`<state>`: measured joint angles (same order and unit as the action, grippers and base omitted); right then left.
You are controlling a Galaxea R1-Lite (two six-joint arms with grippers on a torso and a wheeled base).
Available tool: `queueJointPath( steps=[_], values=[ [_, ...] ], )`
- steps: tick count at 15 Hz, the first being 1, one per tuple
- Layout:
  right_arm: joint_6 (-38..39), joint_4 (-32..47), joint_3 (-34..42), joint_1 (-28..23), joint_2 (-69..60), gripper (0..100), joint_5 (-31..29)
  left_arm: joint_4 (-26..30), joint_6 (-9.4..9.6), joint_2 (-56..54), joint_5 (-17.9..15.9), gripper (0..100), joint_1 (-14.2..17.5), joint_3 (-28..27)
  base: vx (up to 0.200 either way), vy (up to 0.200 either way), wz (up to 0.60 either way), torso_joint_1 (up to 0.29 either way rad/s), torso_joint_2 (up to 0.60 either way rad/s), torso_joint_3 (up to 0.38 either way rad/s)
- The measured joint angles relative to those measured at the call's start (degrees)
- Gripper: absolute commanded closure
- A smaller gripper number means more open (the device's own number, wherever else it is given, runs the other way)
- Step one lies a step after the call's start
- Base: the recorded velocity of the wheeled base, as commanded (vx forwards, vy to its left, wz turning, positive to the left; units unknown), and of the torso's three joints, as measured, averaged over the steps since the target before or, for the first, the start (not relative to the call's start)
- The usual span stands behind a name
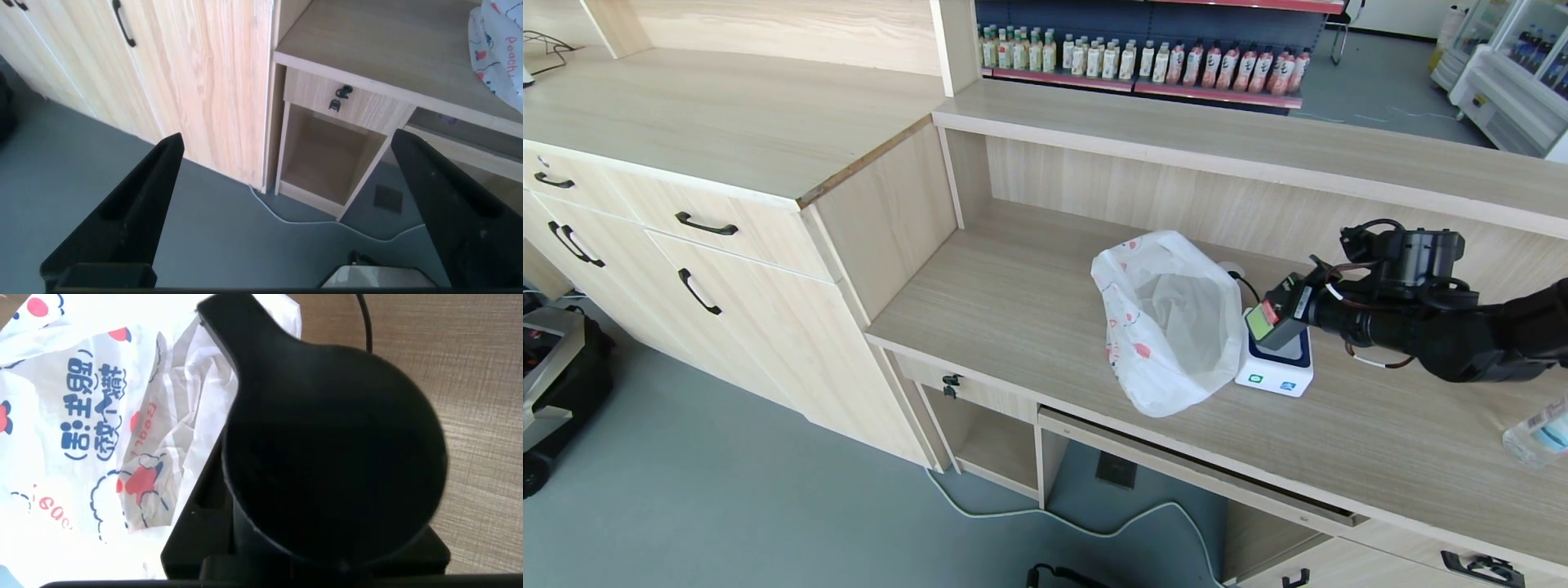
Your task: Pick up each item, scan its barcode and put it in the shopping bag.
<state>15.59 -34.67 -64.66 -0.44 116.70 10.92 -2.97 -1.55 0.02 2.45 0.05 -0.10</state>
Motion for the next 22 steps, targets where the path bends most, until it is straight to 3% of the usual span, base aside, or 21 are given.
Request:
queueJointPath(
  steps=[13,15,17,19,22],
  values=[
    [-1.0,-1.4,-0.3,0.4,0.9,100,0.1,0.0,-0.01,0.0,0.0,0,0.0,0.0,0.000,0.000,0.00,0.000,0.00,0.000],
    [-7.8,-2.3,0.8,0.8,-2.0,100,0.2,0.0,-0.01,0.0,0.0,0,0.0,0.0,0.000,0.000,0.00,0.000,0.00,0.000],
    [-21.0,-3.8,6.6,0.3,-7.3,100,0.2,0.0,-0.01,0.0,0.0,0,0.0,0.0,0.000,0.000,0.00,0.000,0.00,0.000],
    [-34.3,-9.9,17.0,-2.4,-14.0,100,0.2,0.0,-0.01,0.0,0.0,0,0.0,0.0,0.000,0.000,0.00,0.000,0.00,0.000],
    [-43.4,-22.0,24.6,-6.0,-21.9,100,0.1,0.0,-0.01,0.0,0.0,0,0.0,0.0,0.000,0.000,0.00,0.000,0.00,0.000]
  ],
)
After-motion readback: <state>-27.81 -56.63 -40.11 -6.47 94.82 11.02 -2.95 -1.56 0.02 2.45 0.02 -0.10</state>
